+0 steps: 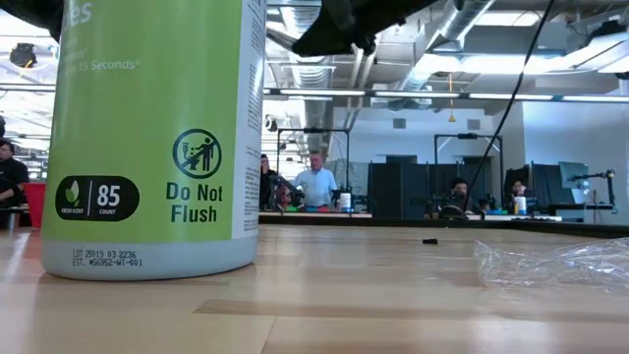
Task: Pick & Place Travel size toiletries
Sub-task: Put the silver nail cutter into the bottom red bin
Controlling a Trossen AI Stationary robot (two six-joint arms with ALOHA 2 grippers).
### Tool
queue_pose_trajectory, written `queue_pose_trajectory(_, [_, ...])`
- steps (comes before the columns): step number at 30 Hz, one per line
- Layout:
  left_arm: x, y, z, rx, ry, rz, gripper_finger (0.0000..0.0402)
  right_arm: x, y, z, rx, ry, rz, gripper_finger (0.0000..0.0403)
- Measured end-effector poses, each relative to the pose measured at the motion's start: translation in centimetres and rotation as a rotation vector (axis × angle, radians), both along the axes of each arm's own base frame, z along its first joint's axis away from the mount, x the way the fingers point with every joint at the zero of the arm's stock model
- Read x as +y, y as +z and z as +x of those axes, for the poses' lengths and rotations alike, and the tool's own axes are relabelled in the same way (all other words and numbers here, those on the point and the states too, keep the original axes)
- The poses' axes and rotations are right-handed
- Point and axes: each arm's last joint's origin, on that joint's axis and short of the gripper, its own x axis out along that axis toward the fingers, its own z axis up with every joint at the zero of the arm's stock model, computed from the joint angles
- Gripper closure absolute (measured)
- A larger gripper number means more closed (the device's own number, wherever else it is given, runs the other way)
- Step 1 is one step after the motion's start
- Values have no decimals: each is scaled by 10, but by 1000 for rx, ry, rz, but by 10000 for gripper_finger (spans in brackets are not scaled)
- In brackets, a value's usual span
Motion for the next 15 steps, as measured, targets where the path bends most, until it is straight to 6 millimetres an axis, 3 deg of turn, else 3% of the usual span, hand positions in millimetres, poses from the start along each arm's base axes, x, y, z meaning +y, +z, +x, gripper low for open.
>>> queue_pose_trajectory(7, [0,7,9,-82,-93,66,234,-7,11,4,-103,48,-21,361])
queue_pose_trajectory(15, [5,3,36,-163,-188,83,234,-10,13,5,-130,74,-15,361])
